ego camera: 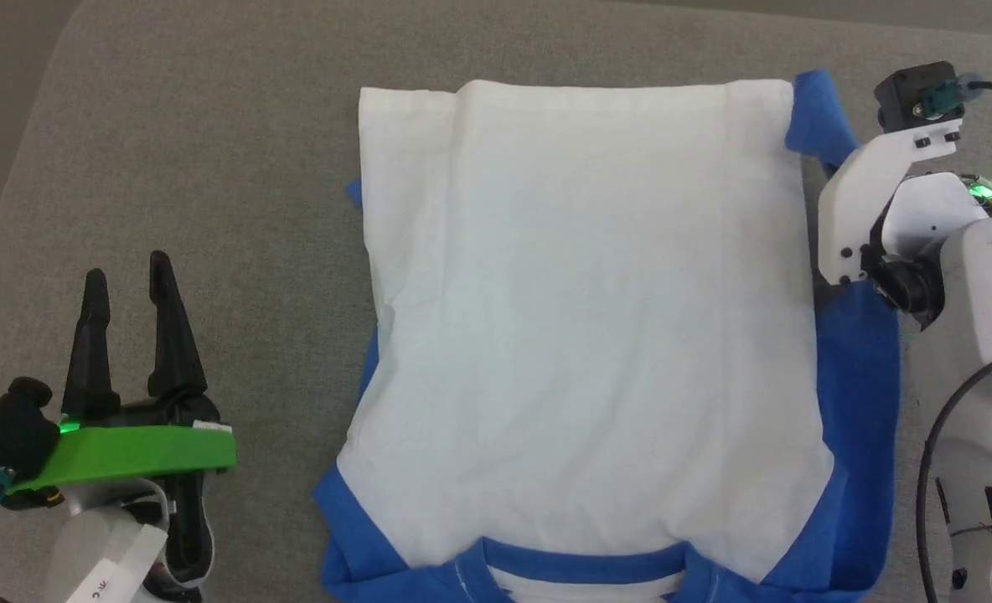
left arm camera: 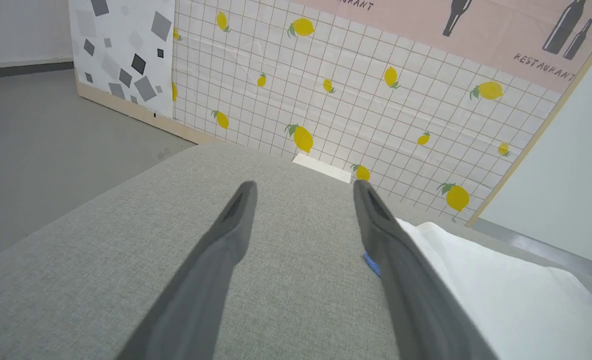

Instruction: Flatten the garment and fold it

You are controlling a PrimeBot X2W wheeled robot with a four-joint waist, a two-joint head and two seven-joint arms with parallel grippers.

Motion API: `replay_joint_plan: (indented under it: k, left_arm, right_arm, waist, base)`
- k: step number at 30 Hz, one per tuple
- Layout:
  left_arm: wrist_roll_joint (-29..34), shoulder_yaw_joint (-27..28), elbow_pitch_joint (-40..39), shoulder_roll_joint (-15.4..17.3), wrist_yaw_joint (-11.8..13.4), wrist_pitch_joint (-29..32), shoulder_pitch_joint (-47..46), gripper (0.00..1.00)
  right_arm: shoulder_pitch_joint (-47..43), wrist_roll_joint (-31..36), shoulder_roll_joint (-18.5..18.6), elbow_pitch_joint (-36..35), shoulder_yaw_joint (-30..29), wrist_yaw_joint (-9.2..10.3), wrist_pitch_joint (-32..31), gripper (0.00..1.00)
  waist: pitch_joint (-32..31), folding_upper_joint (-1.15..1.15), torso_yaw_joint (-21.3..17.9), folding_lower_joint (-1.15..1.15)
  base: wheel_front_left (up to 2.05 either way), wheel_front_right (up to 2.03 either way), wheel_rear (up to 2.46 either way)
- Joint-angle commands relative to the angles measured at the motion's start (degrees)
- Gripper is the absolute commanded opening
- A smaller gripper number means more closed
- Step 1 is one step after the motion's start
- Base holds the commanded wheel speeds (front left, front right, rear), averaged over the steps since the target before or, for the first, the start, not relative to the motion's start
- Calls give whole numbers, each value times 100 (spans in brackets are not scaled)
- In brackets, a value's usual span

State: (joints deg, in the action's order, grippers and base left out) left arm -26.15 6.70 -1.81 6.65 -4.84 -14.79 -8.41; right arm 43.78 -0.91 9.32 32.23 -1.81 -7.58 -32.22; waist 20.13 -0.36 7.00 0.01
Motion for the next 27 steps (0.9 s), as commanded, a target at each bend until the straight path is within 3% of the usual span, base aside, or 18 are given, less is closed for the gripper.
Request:
replay_joint_plan:
  k: [1,6,12,20,27]
  left_arm:
    - [68,25,26,-53,-39,-20,-16,100]
    - [123,54,81,-102,-70,-20,147,100]
    - [157,80,102,-128,-72,-20,399,100]
    - [118,120,43,-123,-44,15,785,100]
    - [77,77,31,-104,-31,90,853,100]
  right_arm:
    - [43,-64,0,-60,-61,9,126,0]
    - [-213,-309,26,-340,-129,9,367,0]
    - [-834,-722,157,-1174,274,9,280,0]
    - [-1963,-1393,12,-2796,1372,9,-254,0]
    - [-2389,-1642,-100,-3016,2335,9,-423,0]
  waist:
    - [-242,36,-113,-1]
    - [-659,36,-203,-1]
    - [-1107,36,-202,-1]
    - [-1424,36,-127,-1]
    - [-1522,36,63,-1]
  base:
    - [0,0,0]
    - [0,0,0]
    - [0,0,0]
    - [0,0,0]
    - [0,0,0]
